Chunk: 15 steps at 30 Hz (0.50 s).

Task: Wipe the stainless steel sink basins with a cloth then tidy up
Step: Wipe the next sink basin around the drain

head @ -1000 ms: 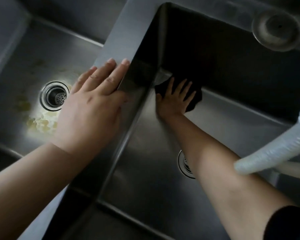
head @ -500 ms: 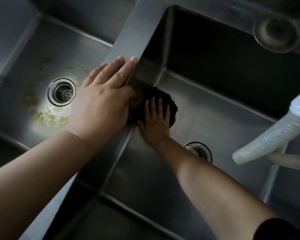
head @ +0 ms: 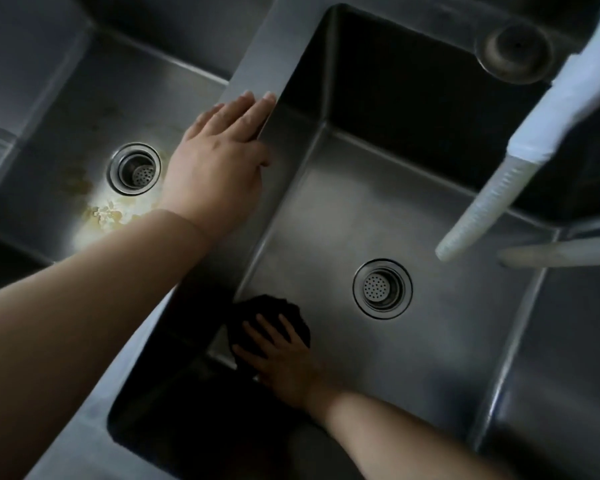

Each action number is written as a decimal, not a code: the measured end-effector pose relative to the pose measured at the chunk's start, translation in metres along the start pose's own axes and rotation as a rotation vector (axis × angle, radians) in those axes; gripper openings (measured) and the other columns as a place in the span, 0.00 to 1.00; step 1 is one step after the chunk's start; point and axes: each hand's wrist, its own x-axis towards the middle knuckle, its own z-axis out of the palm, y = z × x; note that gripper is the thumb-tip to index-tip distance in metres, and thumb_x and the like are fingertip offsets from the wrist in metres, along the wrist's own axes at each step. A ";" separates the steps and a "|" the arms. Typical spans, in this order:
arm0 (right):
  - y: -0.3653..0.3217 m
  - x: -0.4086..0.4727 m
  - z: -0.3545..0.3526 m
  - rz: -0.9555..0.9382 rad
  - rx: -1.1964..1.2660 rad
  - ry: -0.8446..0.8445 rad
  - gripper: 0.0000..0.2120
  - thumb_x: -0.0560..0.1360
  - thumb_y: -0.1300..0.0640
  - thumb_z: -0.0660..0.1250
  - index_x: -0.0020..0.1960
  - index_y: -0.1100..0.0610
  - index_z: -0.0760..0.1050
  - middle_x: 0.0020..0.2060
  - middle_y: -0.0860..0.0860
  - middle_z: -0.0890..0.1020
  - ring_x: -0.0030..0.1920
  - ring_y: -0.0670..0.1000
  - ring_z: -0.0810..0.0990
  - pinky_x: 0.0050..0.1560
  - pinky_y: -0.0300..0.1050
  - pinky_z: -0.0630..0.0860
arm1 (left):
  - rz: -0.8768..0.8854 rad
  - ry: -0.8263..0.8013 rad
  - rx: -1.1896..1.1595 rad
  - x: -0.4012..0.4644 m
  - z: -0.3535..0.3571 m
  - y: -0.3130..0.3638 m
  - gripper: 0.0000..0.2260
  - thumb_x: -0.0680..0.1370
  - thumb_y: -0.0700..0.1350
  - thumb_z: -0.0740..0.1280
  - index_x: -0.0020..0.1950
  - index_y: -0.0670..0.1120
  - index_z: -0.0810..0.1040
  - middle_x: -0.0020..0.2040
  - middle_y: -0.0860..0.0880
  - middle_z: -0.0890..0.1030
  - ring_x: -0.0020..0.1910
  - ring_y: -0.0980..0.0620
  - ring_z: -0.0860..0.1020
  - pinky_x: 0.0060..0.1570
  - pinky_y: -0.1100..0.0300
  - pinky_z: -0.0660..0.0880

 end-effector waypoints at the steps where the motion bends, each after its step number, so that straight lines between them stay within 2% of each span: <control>1: -0.001 -0.010 0.002 -0.022 0.016 -0.010 0.27 0.69 0.41 0.65 0.68 0.40 0.68 0.70 0.48 0.70 0.71 0.55 0.67 0.67 0.59 0.64 | -0.004 -0.002 0.001 0.000 0.000 0.000 0.09 0.74 0.39 0.64 0.47 0.46 0.84 0.73 0.48 0.68 0.72 0.44 0.65 0.70 0.49 0.59; 5: 0.007 -0.057 0.012 -0.024 0.091 0.044 0.23 0.69 0.43 0.68 0.64 0.38 0.73 0.67 0.45 0.74 0.65 0.51 0.74 0.62 0.51 0.72 | 0.019 0.010 0.029 -0.002 0.002 -0.002 0.09 0.74 0.40 0.63 0.47 0.45 0.84 0.73 0.48 0.67 0.73 0.44 0.64 0.70 0.50 0.57; 7: 0.014 -0.081 0.010 0.035 0.123 0.006 0.25 0.64 0.41 0.73 0.60 0.36 0.75 0.62 0.44 0.78 0.57 0.50 0.79 0.54 0.46 0.73 | 0.052 0.009 0.062 -0.003 0.003 -0.003 0.09 0.73 0.39 0.64 0.47 0.45 0.84 0.73 0.46 0.66 0.73 0.43 0.64 0.70 0.48 0.58; 9: 0.021 -0.101 0.001 0.172 0.170 -0.051 0.28 0.57 0.43 0.77 0.57 0.37 0.78 0.57 0.46 0.81 0.49 0.52 0.82 0.46 0.45 0.77 | 0.071 0.009 0.103 -0.005 0.004 -0.003 0.10 0.73 0.39 0.63 0.49 0.42 0.83 0.74 0.45 0.66 0.72 0.42 0.64 0.70 0.46 0.58; 10: 0.026 -0.109 -0.005 0.272 0.196 -0.056 0.28 0.57 0.44 0.77 0.58 0.39 0.78 0.57 0.48 0.81 0.49 0.54 0.81 0.46 0.46 0.78 | 0.080 0.014 0.117 -0.006 0.003 -0.002 0.10 0.74 0.38 0.63 0.49 0.41 0.82 0.73 0.43 0.66 0.72 0.41 0.64 0.70 0.46 0.59; 11: 0.030 -0.119 -0.014 0.397 0.251 -0.051 0.26 0.63 0.44 0.75 0.60 0.41 0.77 0.59 0.50 0.79 0.55 0.56 0.79 0.51 0.48 0.77 | 0.104 0.028 0.119 -0.008 0.000 0.000 0.09 0.73 0.37 0.63 0.49 0.39 0.82 0.72 0.41 0.68 0.71 0.40 0.66 0.68 0.45 0.61; 13: 0.035 -0.137 -0.029 0.552 0.307 -0.115 0.21 0.77 0.44 0.61 0.68 0.46 0.69 0.67 0.53 0.69 0.65 0.56 0.68 0.64 0.48 0.67 | 0.207 0.080 0.112 -0.015 -0.008 0.004 0.07 0.71 0.35 0.64 0.45 0.36 0.81 0.66 0.37 0.74 0.66 0.38 0.72 0.63 0.45 0.69; 14: 0.036 -0.145 -0.034 0.617 0.338 -0.094 0.20 0.79 0.45 0.57 0.70 0.48 0.67 0.66 0.54 0.67 0.65 0.56 0.66 0.64 0.46 0.65 | 0.281 0.113 0.107 -0.021 -0.013 0.007 0.05 0.70 0.34 0.65 0.42 0.36 0.81 0.63 0.36 0.77 0.63 0.37 0.75 0.60 0.44 0.72; 15: 0.035 -0.150 -0.041 0.695 0.348 -0.078 0.20 0.79 0.47 0.57 0.70 0.48 0.67 0.65 0.53 0.68 0.64 0.56 0.66 0.63 0.46 0.66 | 0.356 0.144 0.092 -0.029 -0.018 0.010 0.05 0.69 0.33 0.66 0.40 0.36 0.81 0.59 0.36 0.79 0.60 0.36 0.76 0.57 0.44 0.74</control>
